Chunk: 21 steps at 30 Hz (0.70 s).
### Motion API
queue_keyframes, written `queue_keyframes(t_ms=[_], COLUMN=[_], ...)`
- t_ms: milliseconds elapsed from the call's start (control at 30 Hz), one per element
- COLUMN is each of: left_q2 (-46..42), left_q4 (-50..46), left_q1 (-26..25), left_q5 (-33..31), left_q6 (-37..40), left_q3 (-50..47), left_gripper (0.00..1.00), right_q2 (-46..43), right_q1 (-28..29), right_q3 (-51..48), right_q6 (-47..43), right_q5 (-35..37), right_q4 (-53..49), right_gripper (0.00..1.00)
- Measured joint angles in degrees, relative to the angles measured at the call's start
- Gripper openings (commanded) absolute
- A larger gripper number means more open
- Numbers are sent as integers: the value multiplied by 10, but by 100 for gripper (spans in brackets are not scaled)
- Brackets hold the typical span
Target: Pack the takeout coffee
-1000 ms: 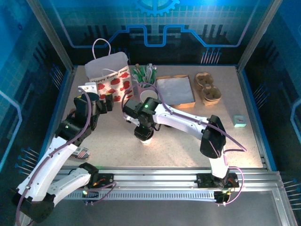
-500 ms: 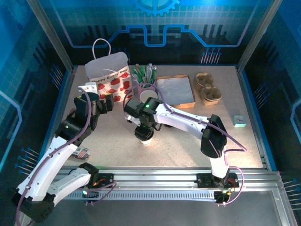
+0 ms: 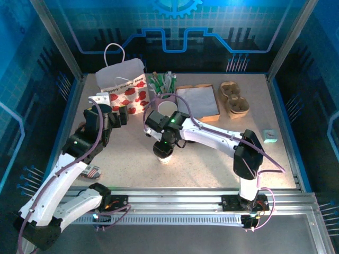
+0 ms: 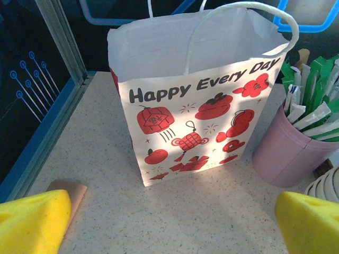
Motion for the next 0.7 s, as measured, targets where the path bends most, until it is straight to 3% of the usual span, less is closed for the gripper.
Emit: queue_keyframes(t_ms=[700], left_q2=[-5], left_q4=[0], left_q1=[0], left_q5=[0], left_q6=[0], left_q3=[-2], left_gripper=[99], right_q2=[-16], right_q1=[-8], right_q3=[19], right_q6=[0], right_q5=[-5], right_q4=[-62], right_gripper=[65])
